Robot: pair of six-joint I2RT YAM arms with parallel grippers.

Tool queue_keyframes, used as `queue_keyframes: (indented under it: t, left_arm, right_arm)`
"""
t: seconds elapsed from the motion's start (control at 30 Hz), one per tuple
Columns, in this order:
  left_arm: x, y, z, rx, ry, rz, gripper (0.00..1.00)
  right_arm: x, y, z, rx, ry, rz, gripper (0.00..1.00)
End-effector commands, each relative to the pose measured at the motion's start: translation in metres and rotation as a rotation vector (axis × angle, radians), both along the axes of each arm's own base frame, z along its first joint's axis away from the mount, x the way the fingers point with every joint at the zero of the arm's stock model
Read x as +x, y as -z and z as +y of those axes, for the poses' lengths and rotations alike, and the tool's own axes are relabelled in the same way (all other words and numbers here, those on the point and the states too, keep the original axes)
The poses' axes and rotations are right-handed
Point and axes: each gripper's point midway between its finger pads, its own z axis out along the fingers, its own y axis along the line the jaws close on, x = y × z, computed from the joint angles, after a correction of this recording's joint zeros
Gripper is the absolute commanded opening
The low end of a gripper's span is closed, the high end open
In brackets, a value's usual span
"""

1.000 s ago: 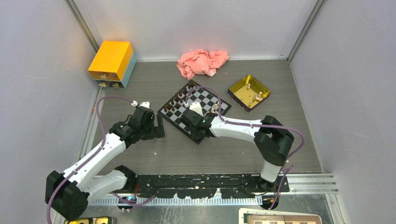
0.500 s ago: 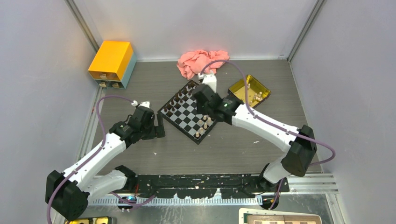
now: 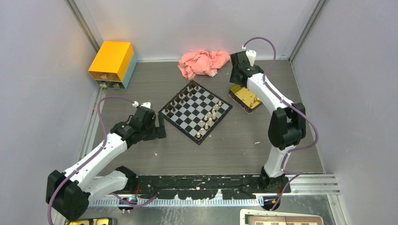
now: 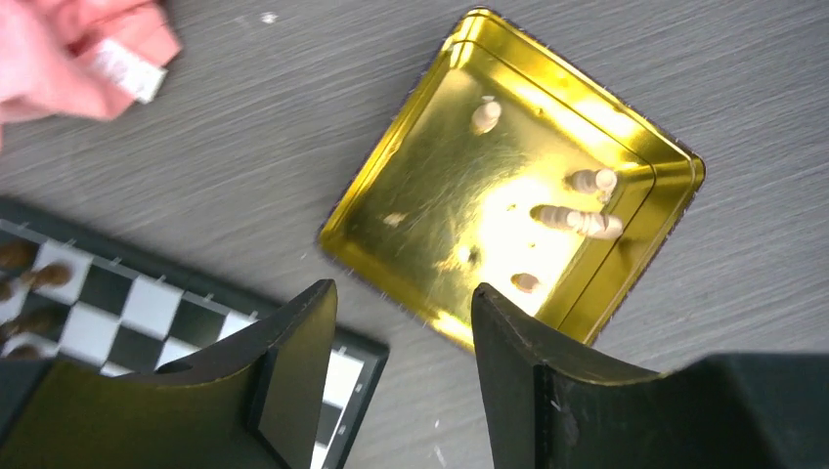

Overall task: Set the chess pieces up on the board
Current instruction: Pick up the chess piece from the storage box.

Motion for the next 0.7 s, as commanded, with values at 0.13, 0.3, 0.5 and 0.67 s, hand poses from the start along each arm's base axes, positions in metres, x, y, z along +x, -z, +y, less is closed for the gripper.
queue_keyframes:
  t: [0.13, 0.3, 0.5, 0.67]
  left_arm:
    - [0.014, -0.008, 0.000, -0.005, -0.048, -0.056, 1.00]
    - [0.020, -0.005, -0.001, 0.010, -0.059, -0.045, 1.00]
    - [0.027, -0.001, -0.004, 0.017, -0.072, -0.033, 1.00]
    - [0.033, 0.001, -0.006, 0.029, -0.077, -0.028, 1.00]
  right_arm:
    - [0.055, 0.024, -0.049, 0.076, 0.080, -0.014, 0.59]
    - [0.079, 0.045, -0.069, 0.108, 0.114, 0.008, 0.59]
    - [0.096, 0.063, -0.082, 0.135, 0.135, 0.025, 0.58]
    - [0.106, 0.077, -0.085, 0.162, 0.139, 0.038, 0.58]
